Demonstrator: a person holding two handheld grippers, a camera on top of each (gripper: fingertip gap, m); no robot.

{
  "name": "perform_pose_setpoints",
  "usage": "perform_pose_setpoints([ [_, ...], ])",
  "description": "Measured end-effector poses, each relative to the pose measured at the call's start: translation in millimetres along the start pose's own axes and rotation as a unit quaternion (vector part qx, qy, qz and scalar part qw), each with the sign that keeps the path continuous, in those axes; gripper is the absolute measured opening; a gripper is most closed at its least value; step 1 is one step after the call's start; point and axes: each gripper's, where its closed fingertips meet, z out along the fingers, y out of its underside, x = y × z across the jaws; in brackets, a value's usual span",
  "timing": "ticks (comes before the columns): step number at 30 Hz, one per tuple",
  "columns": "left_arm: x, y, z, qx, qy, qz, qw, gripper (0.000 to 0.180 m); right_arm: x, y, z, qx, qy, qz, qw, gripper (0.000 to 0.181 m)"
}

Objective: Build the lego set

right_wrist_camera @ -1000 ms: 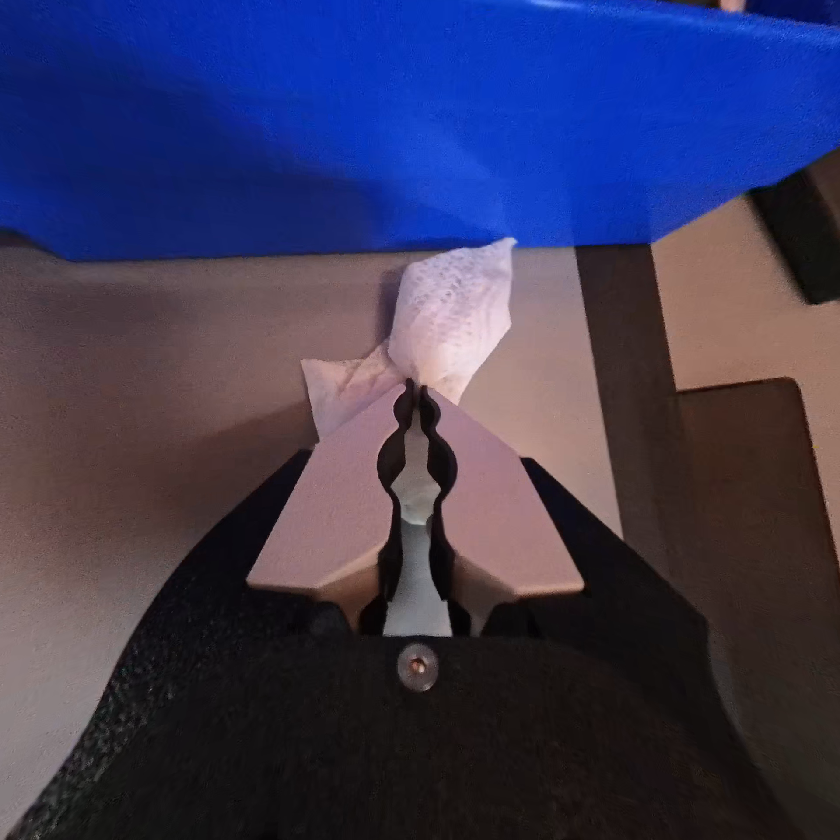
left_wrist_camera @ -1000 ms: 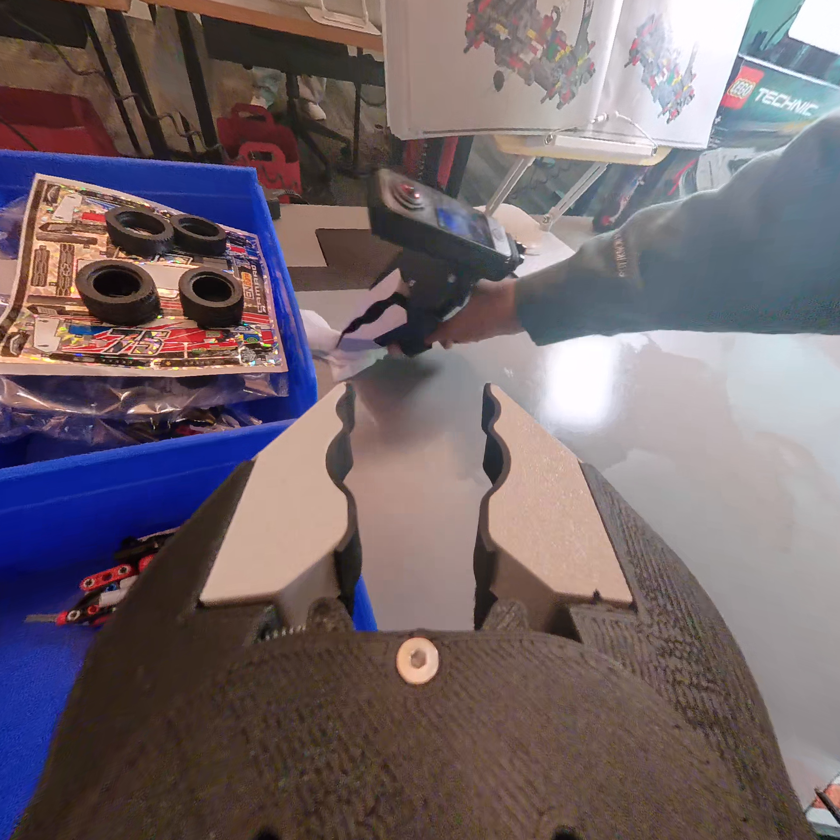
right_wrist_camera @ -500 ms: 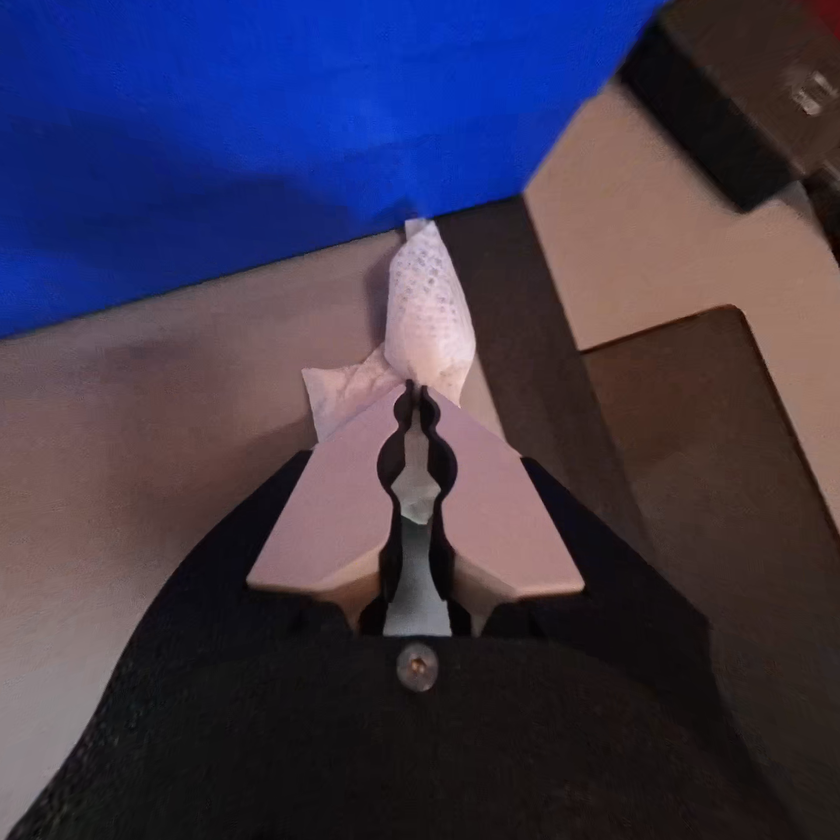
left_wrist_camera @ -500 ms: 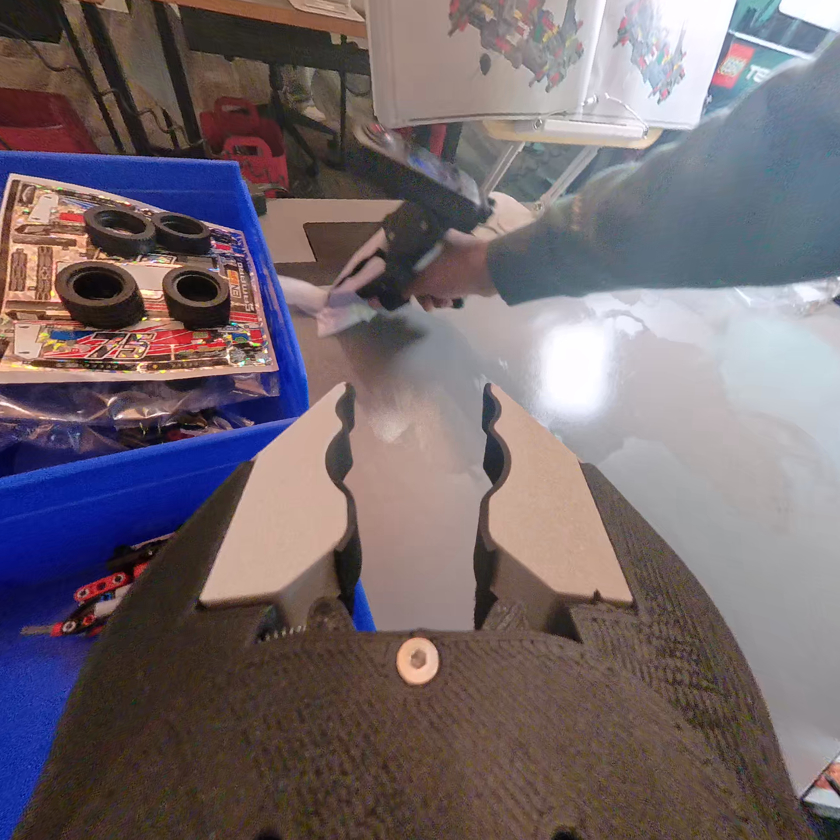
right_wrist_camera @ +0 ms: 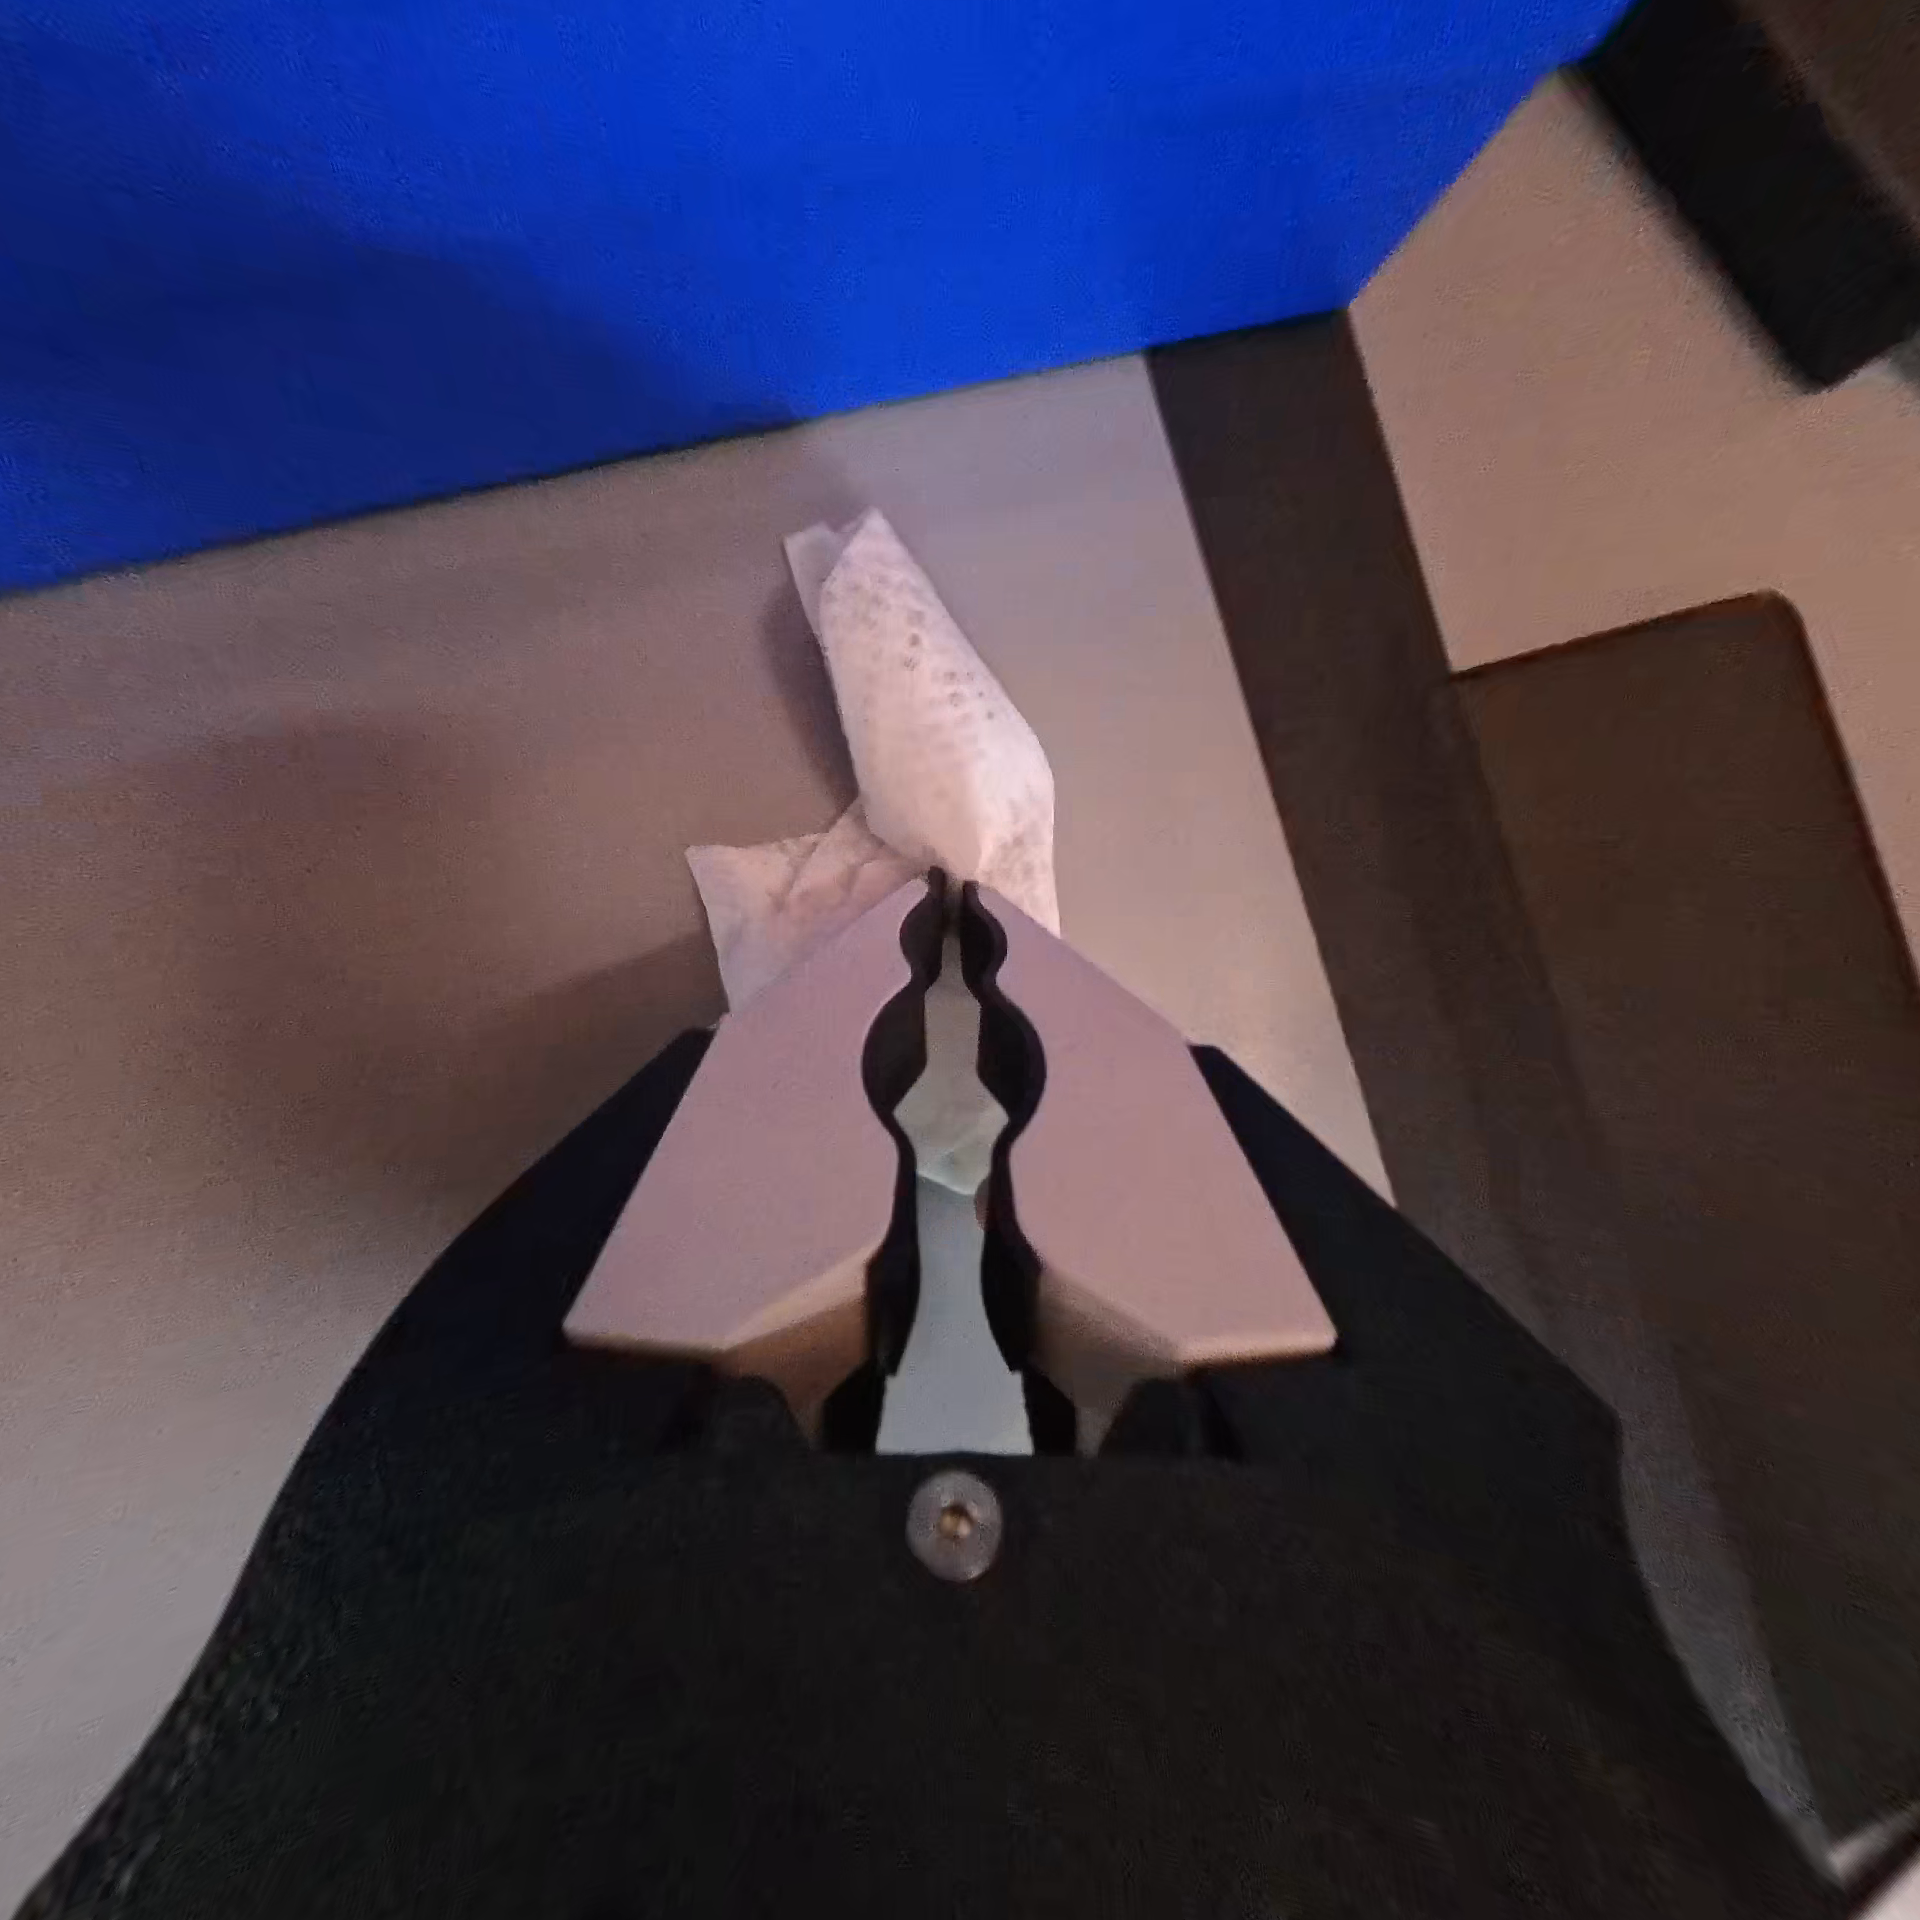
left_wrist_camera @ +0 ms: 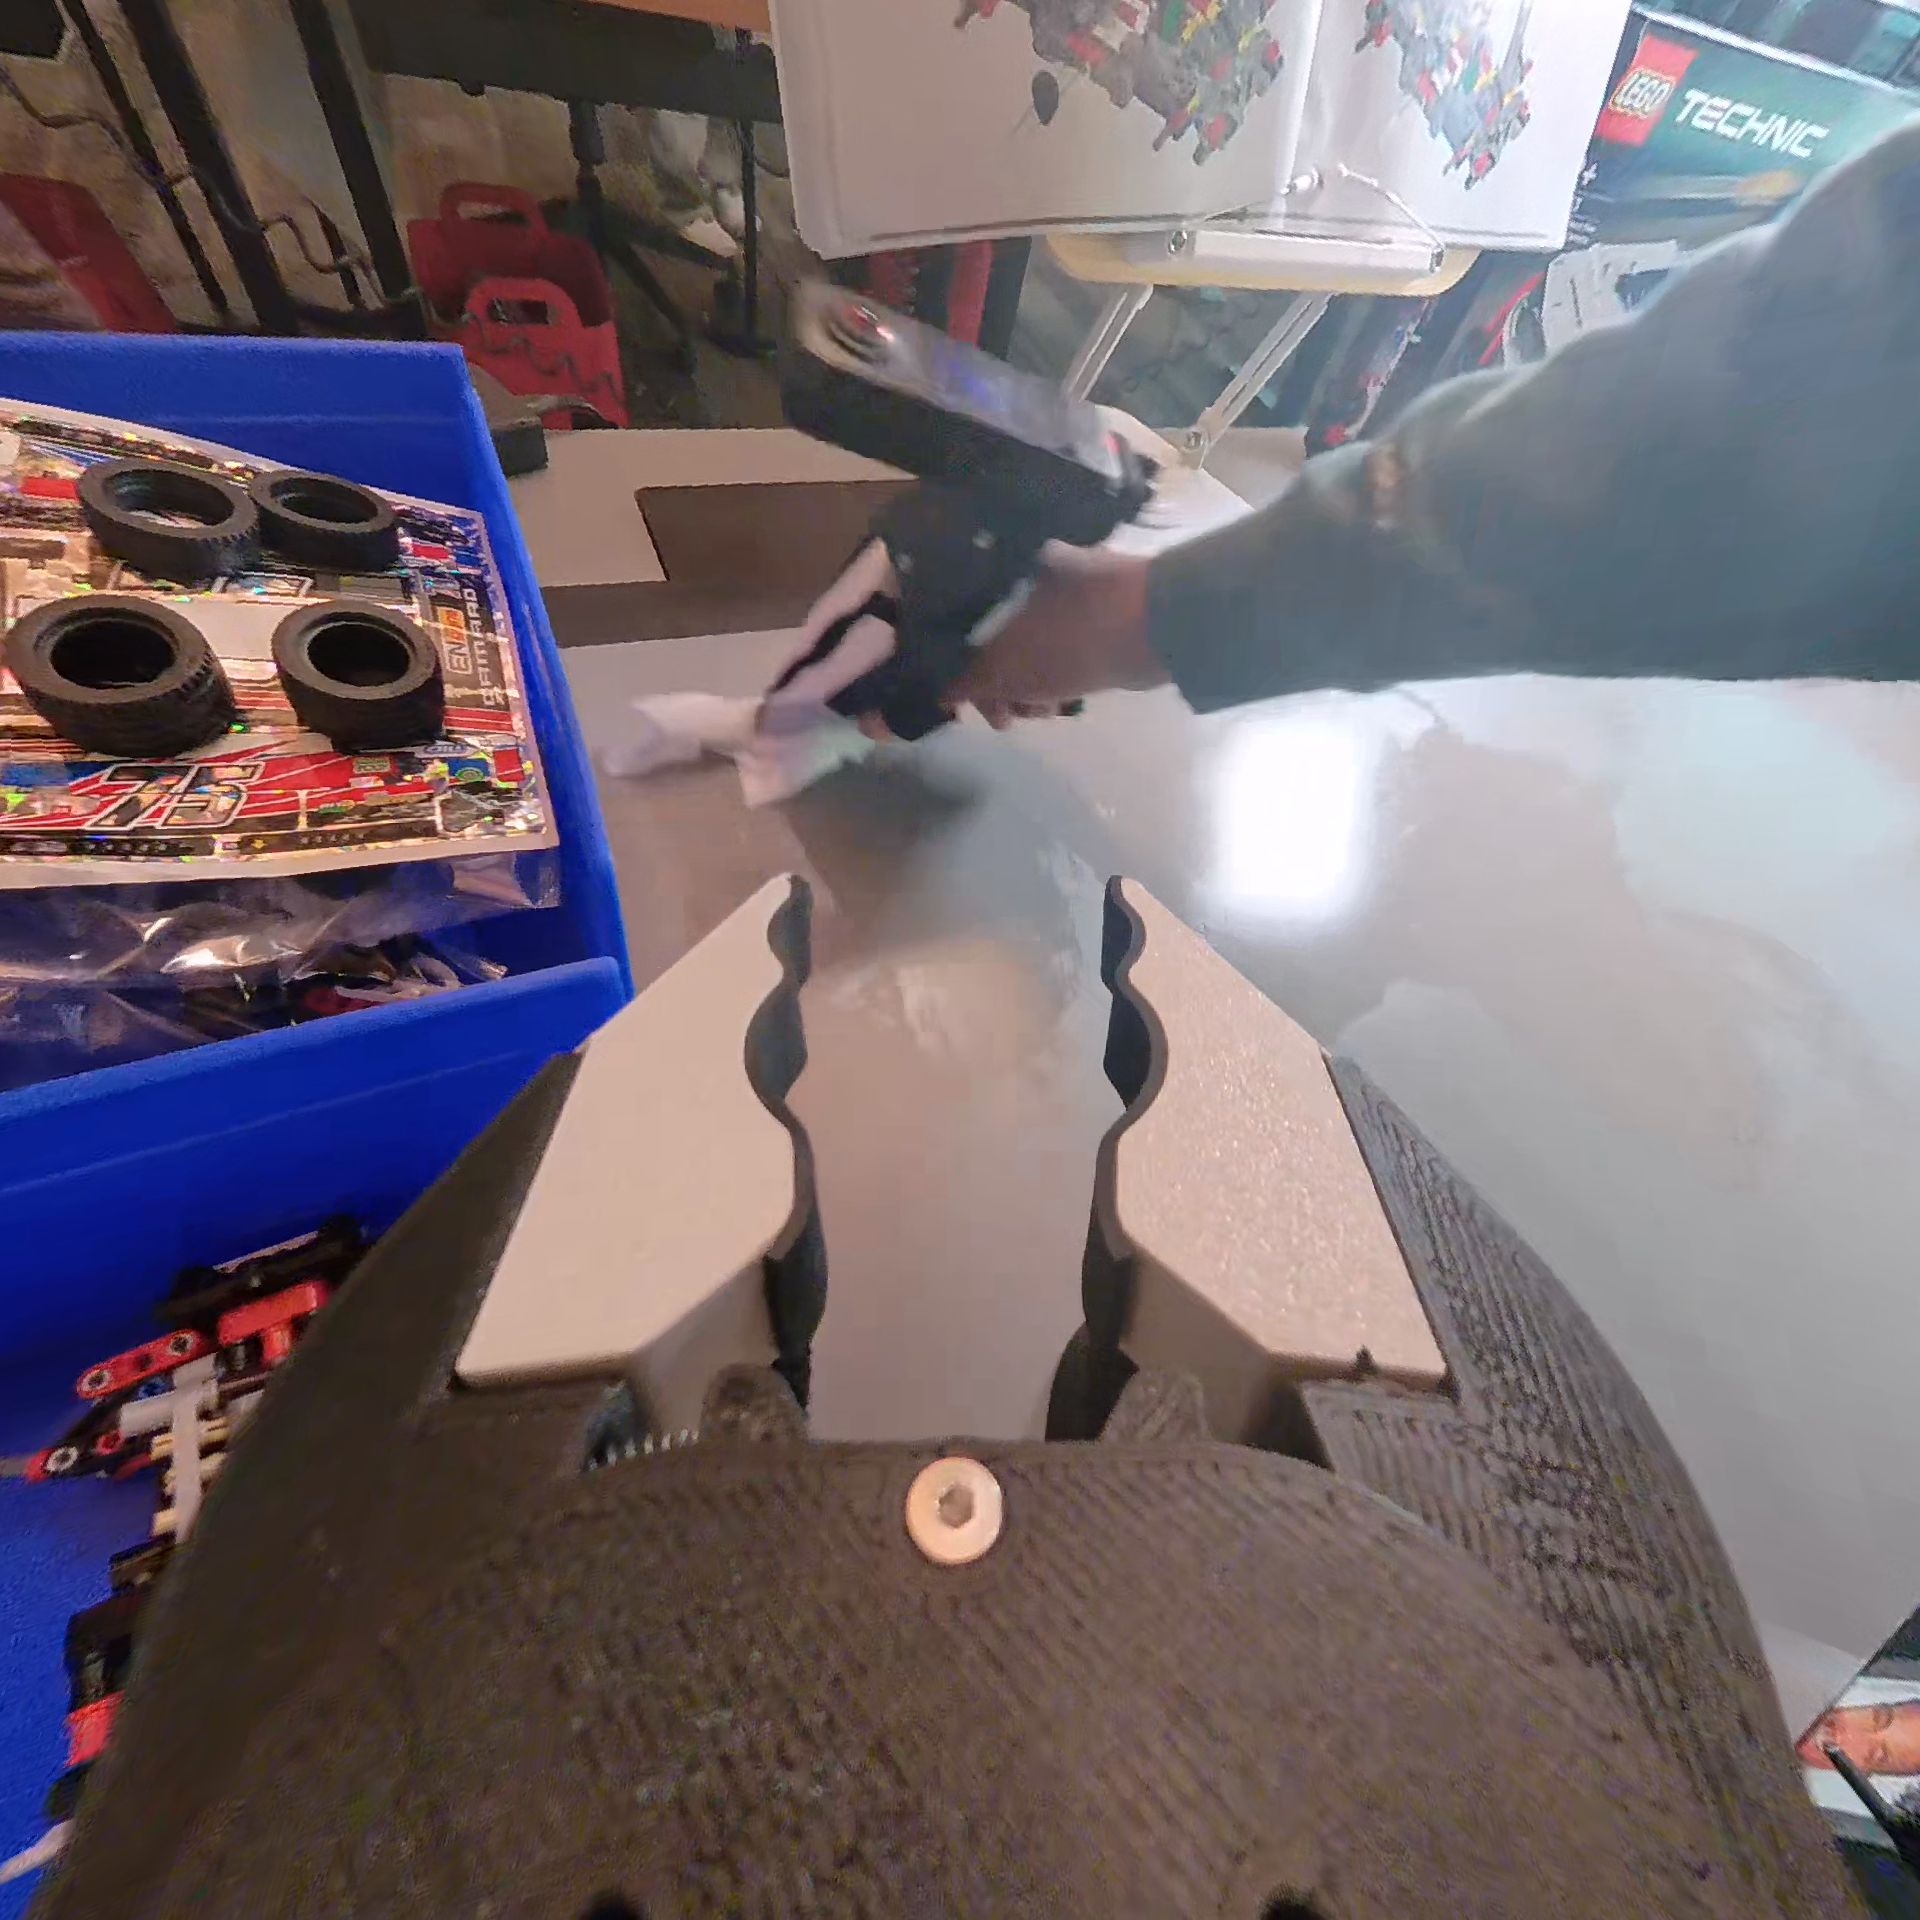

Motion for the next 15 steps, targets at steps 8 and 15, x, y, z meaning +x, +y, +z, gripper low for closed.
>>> perform_pose_setpoints([
  [8, 18, -16, 8, 0.014, 0.003, 0.002, 1.000, 0.055, -133, 18, -34, 0.034, -0.100, -0.105, 0.989, 0.000],
  [15, 42, -4, 10, -0.005, 0.009, 0.012, 1.000, 0.055, 88, 91, -53, -0.011, 0.095, 0.173, 0.980, 0.000],
])
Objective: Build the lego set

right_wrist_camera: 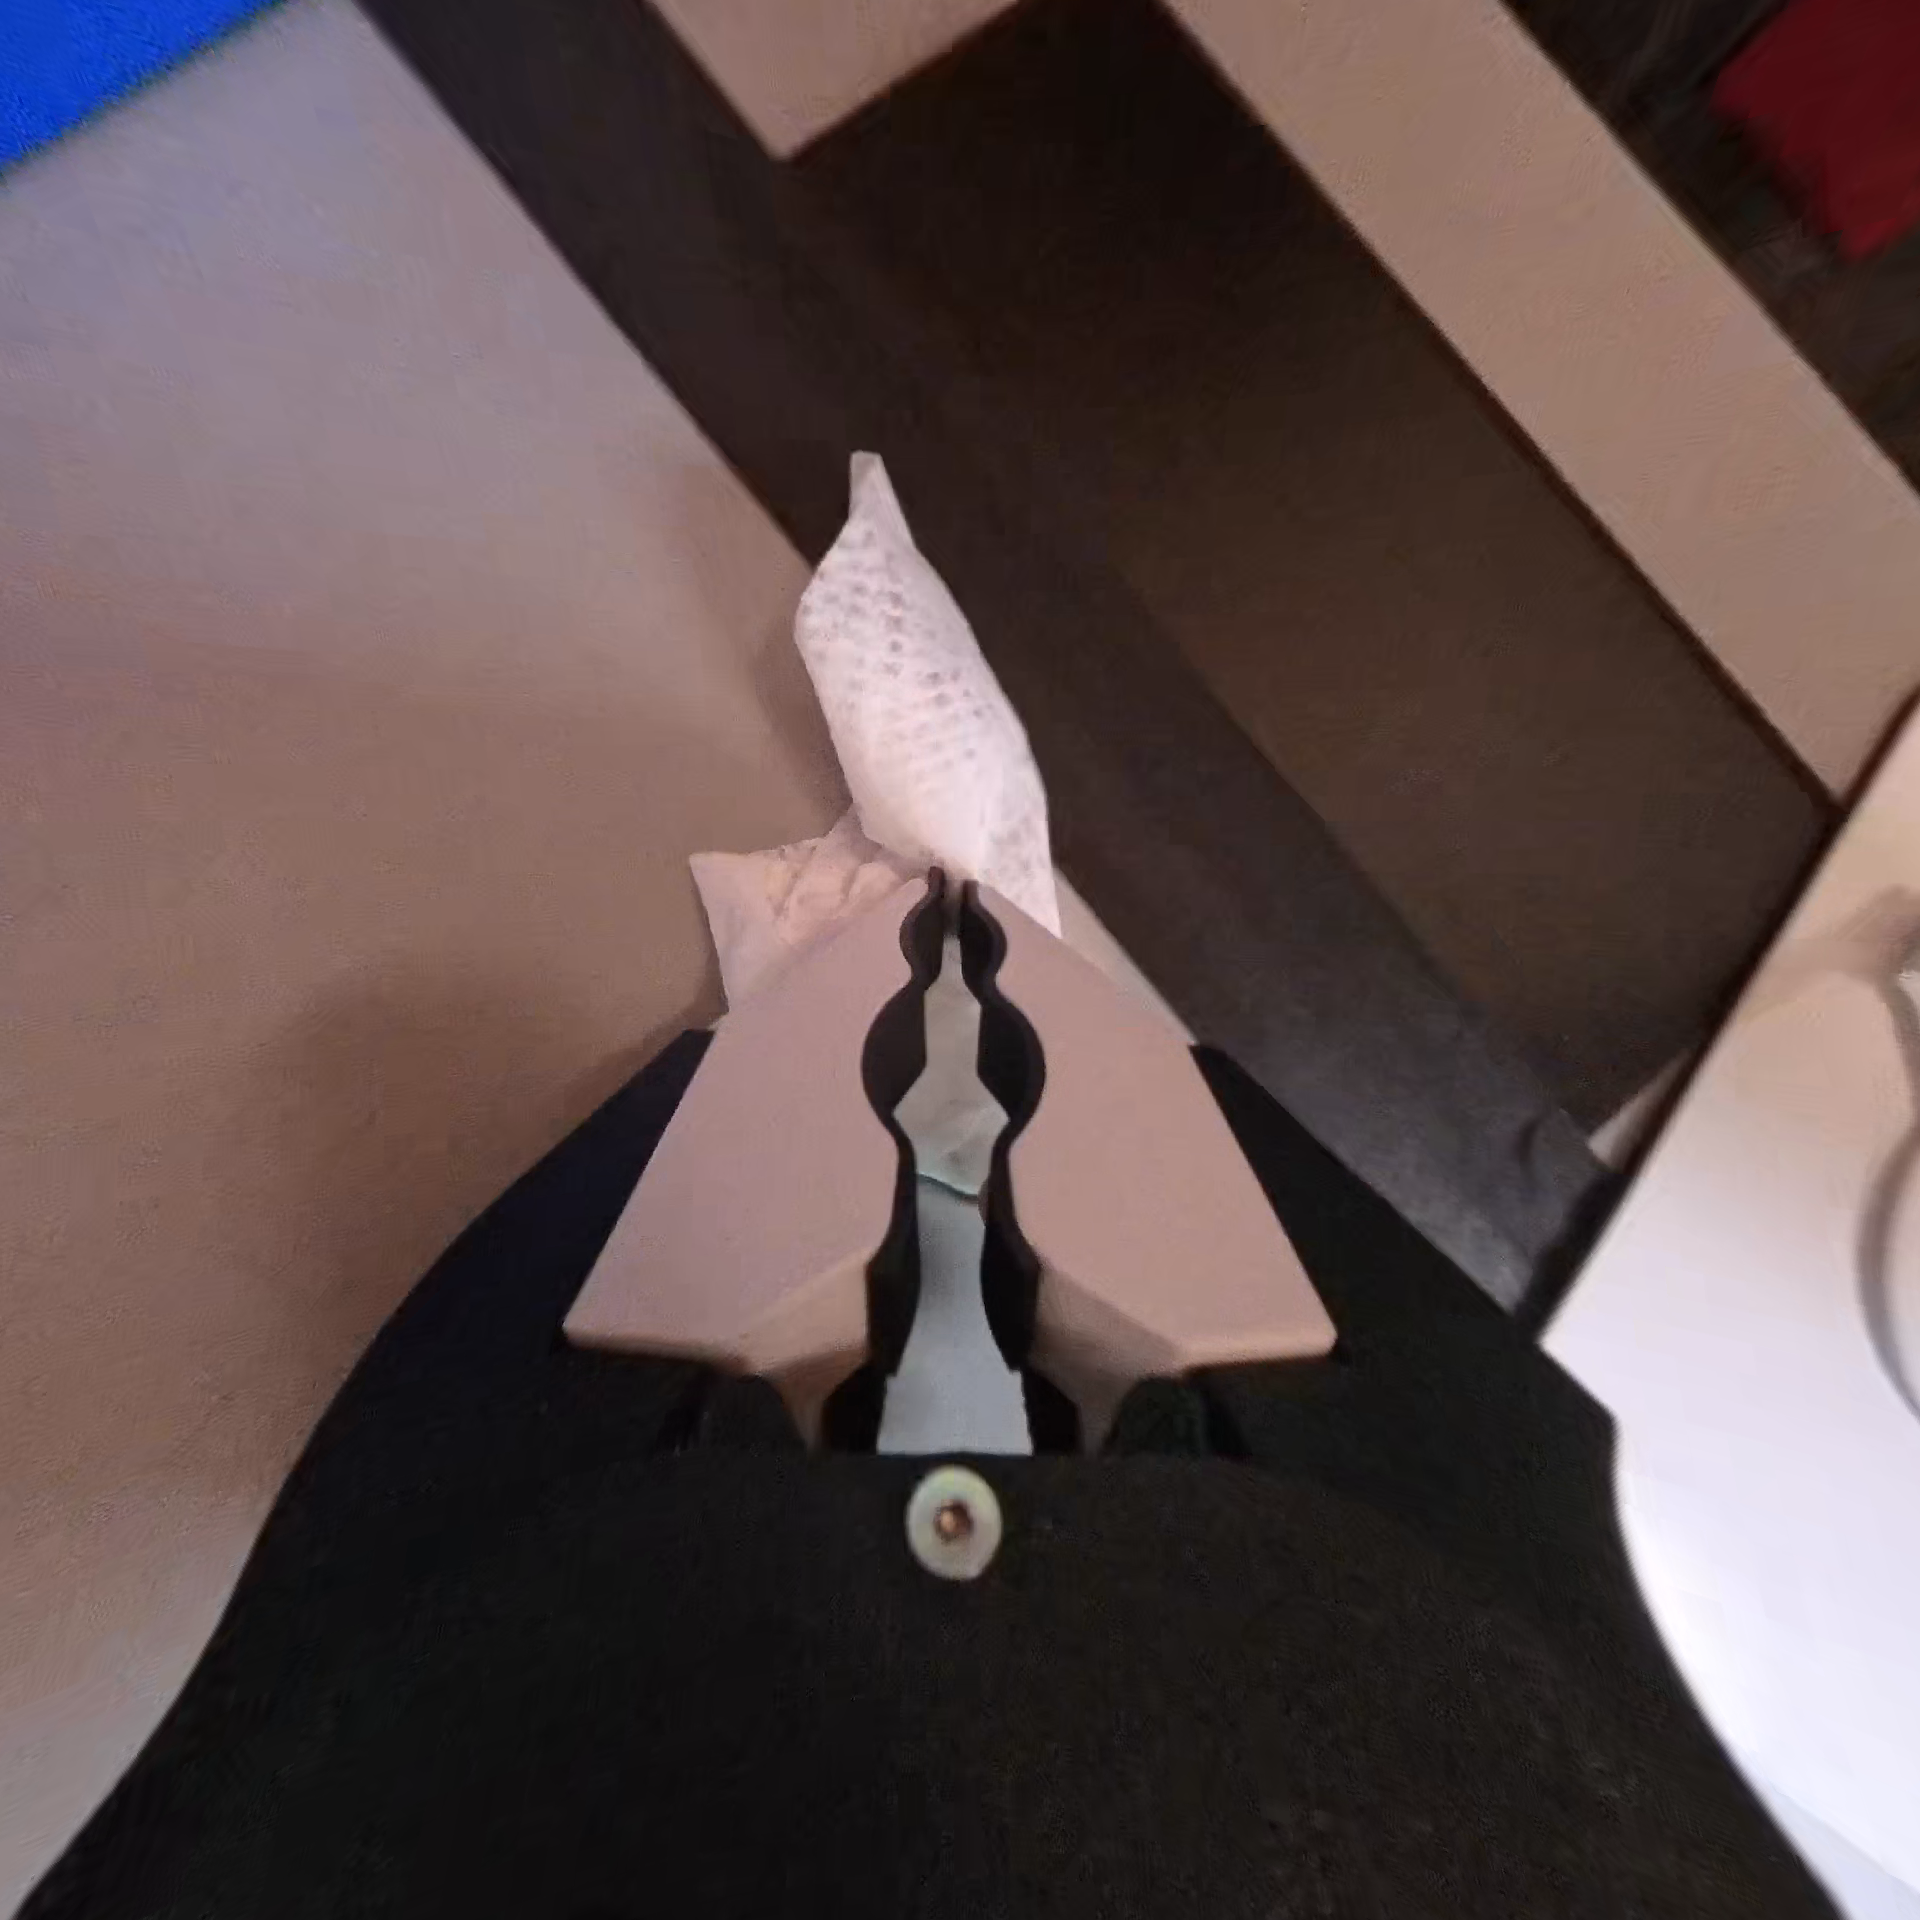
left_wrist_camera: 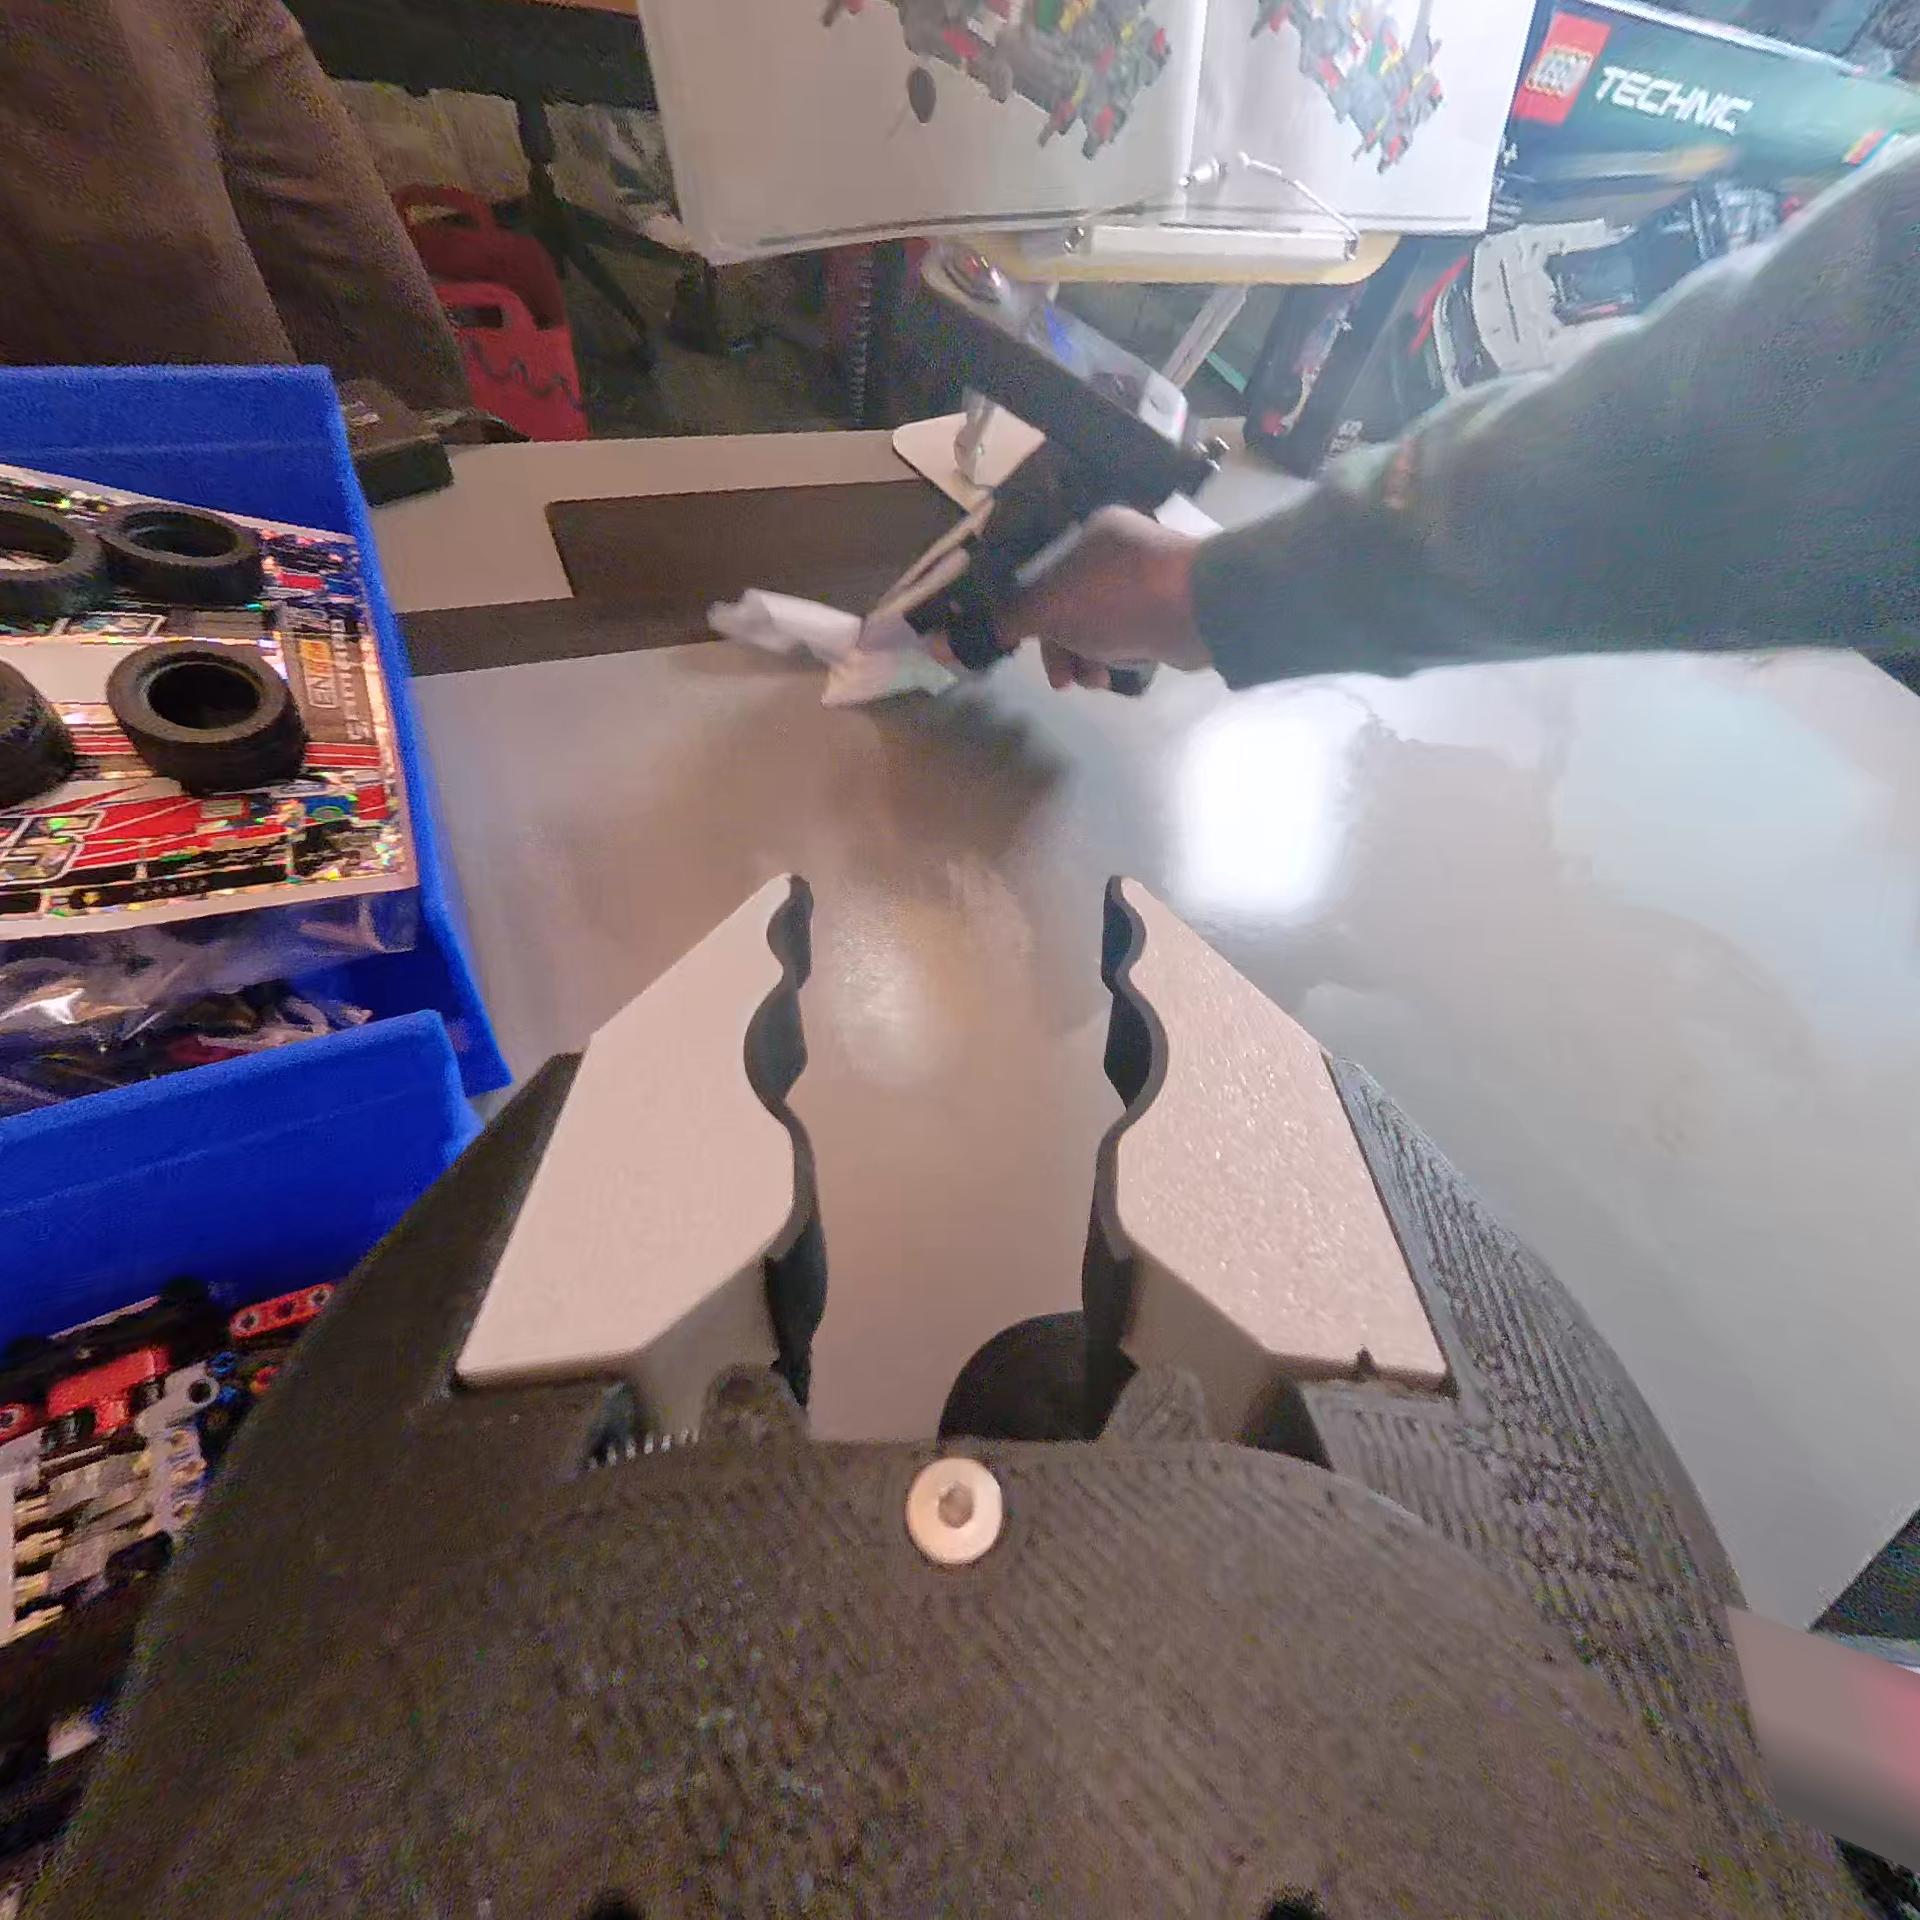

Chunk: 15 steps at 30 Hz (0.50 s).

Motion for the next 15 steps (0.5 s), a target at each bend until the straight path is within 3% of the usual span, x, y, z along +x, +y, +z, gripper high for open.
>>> perform_pose_setpoints([
  [6, 13, -10, 6, 0.004, -0.001, -0.003, 1.000, 0.055, -54, 20, -21, 0.029, -0.048, -0.124, 0.991, 0.000],
  [11, 19, -15, 17, 0.001, 0.006, 0.010, 1.000, 0.056, 58, 42, -28, 0.011, 0.049, 0.030, 0.998, 0.000],
  [15, 28, -17, 30, -0.007, 0.020, 0.011, 1.000, 0.056, 11, 48, -36, -0.002, 0.008, -0.021, 1.000, 0.000],
])
